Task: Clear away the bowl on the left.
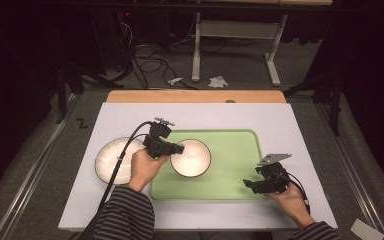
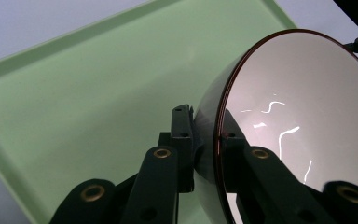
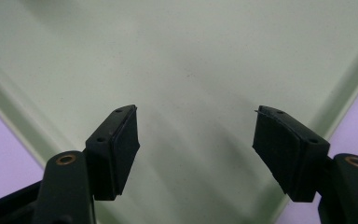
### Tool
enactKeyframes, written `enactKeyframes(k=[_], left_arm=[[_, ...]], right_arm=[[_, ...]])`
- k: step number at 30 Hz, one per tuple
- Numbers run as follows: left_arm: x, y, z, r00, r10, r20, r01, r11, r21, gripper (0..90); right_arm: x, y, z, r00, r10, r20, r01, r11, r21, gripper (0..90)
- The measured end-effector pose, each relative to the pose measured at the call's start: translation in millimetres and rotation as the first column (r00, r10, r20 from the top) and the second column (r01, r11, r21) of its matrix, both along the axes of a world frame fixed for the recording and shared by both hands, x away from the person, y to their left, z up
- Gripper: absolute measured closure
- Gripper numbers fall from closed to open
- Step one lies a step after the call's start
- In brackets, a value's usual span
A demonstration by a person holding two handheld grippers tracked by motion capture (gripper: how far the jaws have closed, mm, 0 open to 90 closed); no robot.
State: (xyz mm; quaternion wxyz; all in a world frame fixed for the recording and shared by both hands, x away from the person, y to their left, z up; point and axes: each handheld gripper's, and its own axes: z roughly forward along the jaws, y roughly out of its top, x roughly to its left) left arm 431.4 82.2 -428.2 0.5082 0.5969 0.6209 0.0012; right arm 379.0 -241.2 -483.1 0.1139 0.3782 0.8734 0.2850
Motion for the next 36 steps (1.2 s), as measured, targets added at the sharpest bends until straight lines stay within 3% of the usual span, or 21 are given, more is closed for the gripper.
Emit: enactKeyframes(k=[14,36], left_arm=[[12.8,-18.7,-6.1,0.9997,0.001,-0.026,0.0,0.9997,0.025,81.5],[31.4,-47.4,-18.3,0.9994,0.017,-0.031,-0.015,0.9989,0.045,81.3]], right_arm=[[0.1,-0.5,0.2,1.0,0.001,0.007,-0.002,1.0,0.004,32.6],[-0.4,-0.6,1.3,0.9999,-0.008,0.014,0.008,1.0,0.003,32.7]])
